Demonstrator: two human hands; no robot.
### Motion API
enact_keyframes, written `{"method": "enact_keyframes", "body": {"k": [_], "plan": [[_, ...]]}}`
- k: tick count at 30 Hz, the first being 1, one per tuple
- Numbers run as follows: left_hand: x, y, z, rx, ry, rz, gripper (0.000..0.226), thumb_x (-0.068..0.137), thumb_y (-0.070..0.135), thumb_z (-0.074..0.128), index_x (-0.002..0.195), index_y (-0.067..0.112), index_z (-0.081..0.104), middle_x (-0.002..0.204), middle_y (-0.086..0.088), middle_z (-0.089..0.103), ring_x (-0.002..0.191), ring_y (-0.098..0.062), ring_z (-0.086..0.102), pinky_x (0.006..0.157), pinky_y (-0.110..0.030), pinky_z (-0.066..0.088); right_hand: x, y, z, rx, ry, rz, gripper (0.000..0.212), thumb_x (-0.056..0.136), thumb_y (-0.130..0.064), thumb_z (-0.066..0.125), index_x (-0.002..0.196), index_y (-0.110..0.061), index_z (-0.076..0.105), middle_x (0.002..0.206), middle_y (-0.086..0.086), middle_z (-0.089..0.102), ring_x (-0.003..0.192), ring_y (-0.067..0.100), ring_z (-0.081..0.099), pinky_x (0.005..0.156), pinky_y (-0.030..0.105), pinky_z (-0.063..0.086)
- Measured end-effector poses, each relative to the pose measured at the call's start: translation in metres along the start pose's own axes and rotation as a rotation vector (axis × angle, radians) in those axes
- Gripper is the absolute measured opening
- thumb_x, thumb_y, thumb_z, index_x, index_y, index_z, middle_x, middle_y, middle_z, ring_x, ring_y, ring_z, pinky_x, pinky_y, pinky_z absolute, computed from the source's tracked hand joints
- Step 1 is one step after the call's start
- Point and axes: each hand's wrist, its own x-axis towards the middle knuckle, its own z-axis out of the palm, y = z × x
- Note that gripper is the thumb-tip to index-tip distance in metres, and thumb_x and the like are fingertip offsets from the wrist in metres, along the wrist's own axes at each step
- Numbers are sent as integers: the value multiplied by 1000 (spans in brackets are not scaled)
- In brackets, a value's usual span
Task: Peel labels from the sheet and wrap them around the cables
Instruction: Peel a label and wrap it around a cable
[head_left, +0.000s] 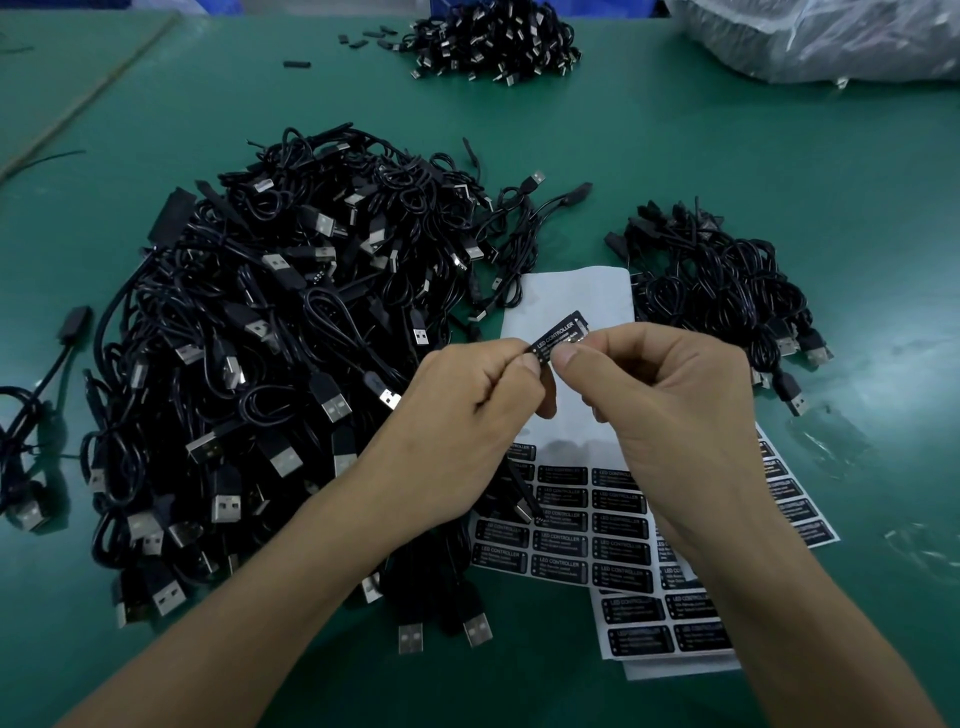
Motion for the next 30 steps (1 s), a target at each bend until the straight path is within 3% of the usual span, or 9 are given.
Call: {"method": "enact_keyframes", "body": {"k": [6, 12, 30], "plan": [[-1, 2, 0, -10, -6, 2, 34, 89, 43, 37, 66, 31, 58, 53, 3, 35, 50, -16, 33, 47, -36, 31, -1, 0, -1, -18, -5, -19, 18, 82, -14, 77, 66, -20, 73, 50, -10, 58, 47, 2, 45, 48, 18, 41], [-1, 4, 0, 9, 4, 0, 35, 94, 28, 40, 63, 28, 56, 52, 5, 36, 50, -12, 34, 48, -35, 32, 0, -2, 0, -21, 6, -19, 24, 82, -13, 77, 60, -21, 72, 48, -12, 57, 46, 0, 45, 48, 15, 40], [-1, 3, 0, 15, 8, 7, 35, 94, 28, 40, 63, 28, 56, 50, 8, 36, 49, -10, 33, 49, -33, 33, -2, -3, 0, -22, 22, -16, 22, 80, -14, 78, 60, -22, 72, 49, -12, 58, 46, -1, 46, 48, 14, 41]]}}
